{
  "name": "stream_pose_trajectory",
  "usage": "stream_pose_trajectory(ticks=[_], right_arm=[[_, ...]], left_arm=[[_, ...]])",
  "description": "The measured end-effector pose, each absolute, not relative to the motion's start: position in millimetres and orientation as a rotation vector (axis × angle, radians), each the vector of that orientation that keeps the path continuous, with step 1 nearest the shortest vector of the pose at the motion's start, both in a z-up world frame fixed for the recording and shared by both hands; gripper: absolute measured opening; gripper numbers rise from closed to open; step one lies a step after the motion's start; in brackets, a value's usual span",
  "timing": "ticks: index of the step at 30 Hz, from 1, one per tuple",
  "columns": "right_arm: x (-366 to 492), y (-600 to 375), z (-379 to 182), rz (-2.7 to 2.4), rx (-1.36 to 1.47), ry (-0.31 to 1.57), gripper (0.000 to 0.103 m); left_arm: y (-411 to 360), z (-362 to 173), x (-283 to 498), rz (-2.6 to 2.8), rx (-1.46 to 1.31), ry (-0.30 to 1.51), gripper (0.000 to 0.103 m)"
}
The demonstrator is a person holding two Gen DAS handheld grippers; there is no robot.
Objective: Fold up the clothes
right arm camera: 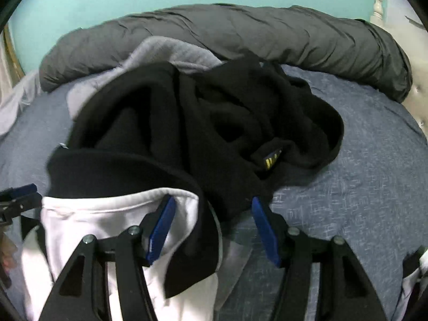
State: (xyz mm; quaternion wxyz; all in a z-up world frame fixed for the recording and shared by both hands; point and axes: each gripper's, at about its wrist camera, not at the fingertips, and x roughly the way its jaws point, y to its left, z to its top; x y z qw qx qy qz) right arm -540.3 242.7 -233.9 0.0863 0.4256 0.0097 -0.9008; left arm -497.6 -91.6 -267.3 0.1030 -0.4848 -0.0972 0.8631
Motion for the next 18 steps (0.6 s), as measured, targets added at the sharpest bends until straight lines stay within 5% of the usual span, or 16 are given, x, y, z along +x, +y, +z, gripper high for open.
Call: stream_pose_trajectory(ticks=[4,6,18], right_arm=[[-545,243,-244,-2.658,1.279,0.059,0.011],[-541,243,-245,-2.656,1.262,0.085,0.005],[-437,273,-216,-2.596,1.123,0.097,0.004]], left_arm=[[-82,-282,-502,2.473,-1.479,-0.251,0.032],[-79,-281,-497,2.461,-1.454,-0.251,0.008],[-93,-216,-372,2.582,-1.185,-0.215,0.004]])
